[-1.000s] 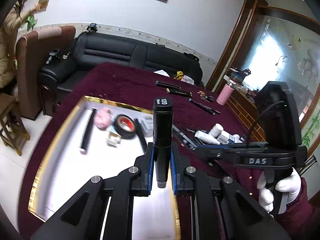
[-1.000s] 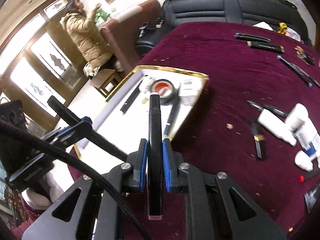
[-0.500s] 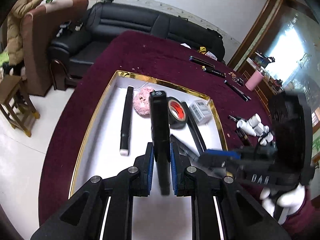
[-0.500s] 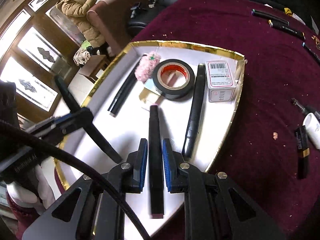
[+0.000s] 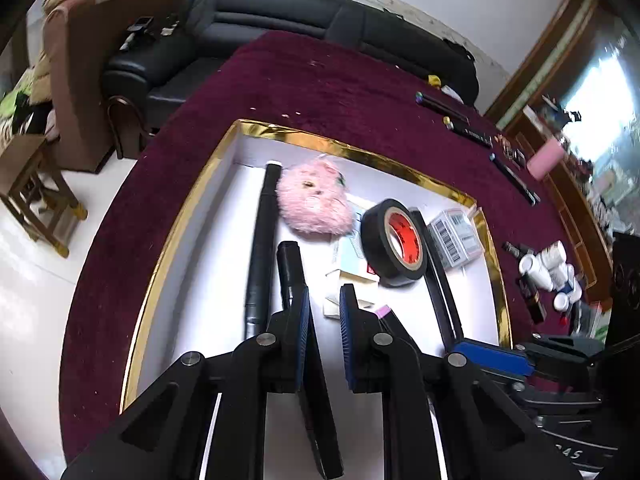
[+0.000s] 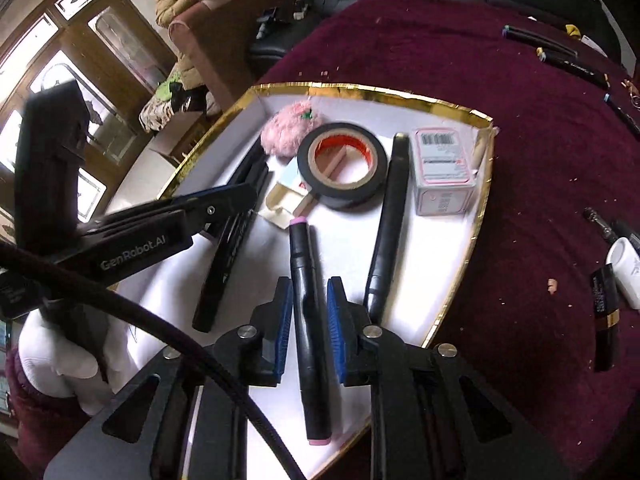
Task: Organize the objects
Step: 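Carry both black markers into the gold-rimmed tray and open both tools, then swing both open tools away from the tray back toward the clutter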
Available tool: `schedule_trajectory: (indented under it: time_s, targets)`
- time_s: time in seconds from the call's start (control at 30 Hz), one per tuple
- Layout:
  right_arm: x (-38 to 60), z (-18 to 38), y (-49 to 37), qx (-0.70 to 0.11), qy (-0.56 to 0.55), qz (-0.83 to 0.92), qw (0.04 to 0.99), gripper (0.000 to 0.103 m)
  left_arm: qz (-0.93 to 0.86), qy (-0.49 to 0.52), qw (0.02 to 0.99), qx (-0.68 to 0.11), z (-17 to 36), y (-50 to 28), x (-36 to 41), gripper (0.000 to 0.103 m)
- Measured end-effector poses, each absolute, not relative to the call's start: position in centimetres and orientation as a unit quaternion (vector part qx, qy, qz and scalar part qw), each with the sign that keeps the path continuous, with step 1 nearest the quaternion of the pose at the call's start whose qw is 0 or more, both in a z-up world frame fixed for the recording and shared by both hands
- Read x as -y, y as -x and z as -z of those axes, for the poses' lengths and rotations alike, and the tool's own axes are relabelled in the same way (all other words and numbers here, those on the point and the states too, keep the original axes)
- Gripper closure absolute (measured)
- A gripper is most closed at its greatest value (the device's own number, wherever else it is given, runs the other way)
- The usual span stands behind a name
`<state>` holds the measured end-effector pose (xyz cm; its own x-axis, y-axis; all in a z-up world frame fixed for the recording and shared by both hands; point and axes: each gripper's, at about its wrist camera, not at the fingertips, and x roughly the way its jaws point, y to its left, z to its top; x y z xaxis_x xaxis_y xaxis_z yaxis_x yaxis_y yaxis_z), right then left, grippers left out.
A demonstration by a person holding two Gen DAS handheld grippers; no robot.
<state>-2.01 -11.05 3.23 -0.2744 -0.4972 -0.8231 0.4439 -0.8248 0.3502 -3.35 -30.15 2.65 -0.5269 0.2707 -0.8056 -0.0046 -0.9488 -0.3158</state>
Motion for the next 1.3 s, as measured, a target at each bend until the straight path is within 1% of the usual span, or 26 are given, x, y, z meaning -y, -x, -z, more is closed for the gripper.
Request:
schedule_trajectory:
  time_s: [0.13, 0.17, 0.23, 0.27, 0.3, 0.37, 0.43, 0.53, 0.6, 0.67, 0.77, 0.83, 0.9, 0.93, 1.0, 1.03, 1.07, 1.13, 1.2, 1.3]
  targets:
    - [9.5, -4.5, 1.3, 0.054, -0.508, 0.803, 0.307, 0.083, -0.863, 0.468, 0.086, 0.169, -3.2, 2.4, 30.8, 0.089]
    - [9.0, -4.9, 1.0, 0.059, -0.503, 0.805, 0.310, 0.082, -0.866, 0.461, 0.088, 0.170, -3.5, 1.9, 30.6, 0.087]
    - [7.5, -5.9, 0.2, 0.076, -0.488, 0.811, 0.312, 0.082, -0.875, 0.437, 0.100, 0.182, -4.4, 0.7, 29.9, 0.076]
    - [7.1, -6.5, 0.1, 0.086, -0.481, 0.814, 0.313, 0.080, -0.881, 0.418, 0.110, 0.192, -5.0, -0.2, 29.3, 0.064]
    - [5.6, -7.2, -0.4, 0.105, -0.467, 0.820, 0.313, 0.077, -0.887, 0.400, 0.117, 0.199, -5.4, -0.9, 28.9, 0.055]
    - [3.0, -8.3, -1.4, 0.137, -0.441, 0.832, 0.309, 0.059, -0.898, 0.362, 0.135, 0.211, -6.0, -2.2, 27.1, 0.051]
    - [0.1, -9.1, -2.4, 0.166, -0.415, 0.846, 0.292, 0.049, -0.901, 0.352, 0.148, 0.206, -6.1, -2.2, 24.7, 0.050]
    - [-4.4, -9.6, -4.0, 0.196, -0.394, 0.857, 0.270, 0.049, -0.891, 0.377, 0.153, 0.202, -4.9, -1.4, 22.3, 0.050]
    - [-7.0, -9.9, -4.9, 0.209, -0.384, 0.863, 0.255, 0.049, -0.882, 0.406, 0.151, 0.185, -4.3, -0.7, 20.7, 0.050]
    - [-9.7, -10.0, -6.1, 0.228, -0.373, 0.866, 0.242, 0.049, -0.884, 0.408, 0.156, 0.169, -4.4, -1.2, 19.3, 0.050]
    - [-12.6, -10.3, -7.6, 0.253, -0.361, 0.868, 0.227, 0.049, -0.877, 0.412, 0.169, 0.178, -4.3, -2.1, 17.5, 0.050]
    - [-13.8, -10.8, -8.3, 0.258, -0.350, 0.873, 0.221, 0.049, -0.875, 0.416, 0.169, 0.181, -4.1, -2.7, 16.4, 0.050]
    - [-15.0, -12.2, -10.1, 0.237, -0.329, 0.891, 0.203, 0.049, -0.885, 0.399, 0.166, 0.173, -4.9, -3.4, 15.6, 0.050]
    - [-15.0, -13.0, -11.0, 0.214, -0.315, 0.906, 0.187, 0.047, -0.893, 0.382, 0.165, 0.173, -5.8, -4.0, 15.5, 0.050]
    - [-15.2, -14.9, -13.1, 0.166, -0.276, 0.936, 0.146, 0.034, -0.900, 0.355, 0.172, 0.187, -7.4, -5.2, 15.6, 0.050]
    - [-15.4, -16.3, -15.0, 0.134, -0.238, 0.955, 0.115, 0.020, -0.900, 0.337, 0.185, 0.204, -8.7, -6.1, 15.6, 0.050]
    - [-15.6, -17.1, -16.4, 0.116, -0.208, 0.966, 0.095, 0.018, -0.902, 0.324, 0.192, 0.212, -9.7, -6.7, 15.4, 0.050]
    - [-16.2, -19.4, -20.2, 0.090, -0.130, 0.984, 0.080, 0.018, -0.900, 0.297, 0.222, 0.230, -12.7, -8.6, 14.9, 0.050]
    - [-17.8, -21.2, -22.2, 0.103, -0.103, 0.983, 0.114, 0.018, -0.899, 0.271, 0.256, 0.231, -16.4, -10.5, 13.7, 0.050]
    - [-20.5, -24.7, -22.9, 0.140, -0.127, 0.965, 0.180, 0.018, -0.914, 0.209, 0.288, 0.195, -22.8, -13.9, 11.9, 0.050]
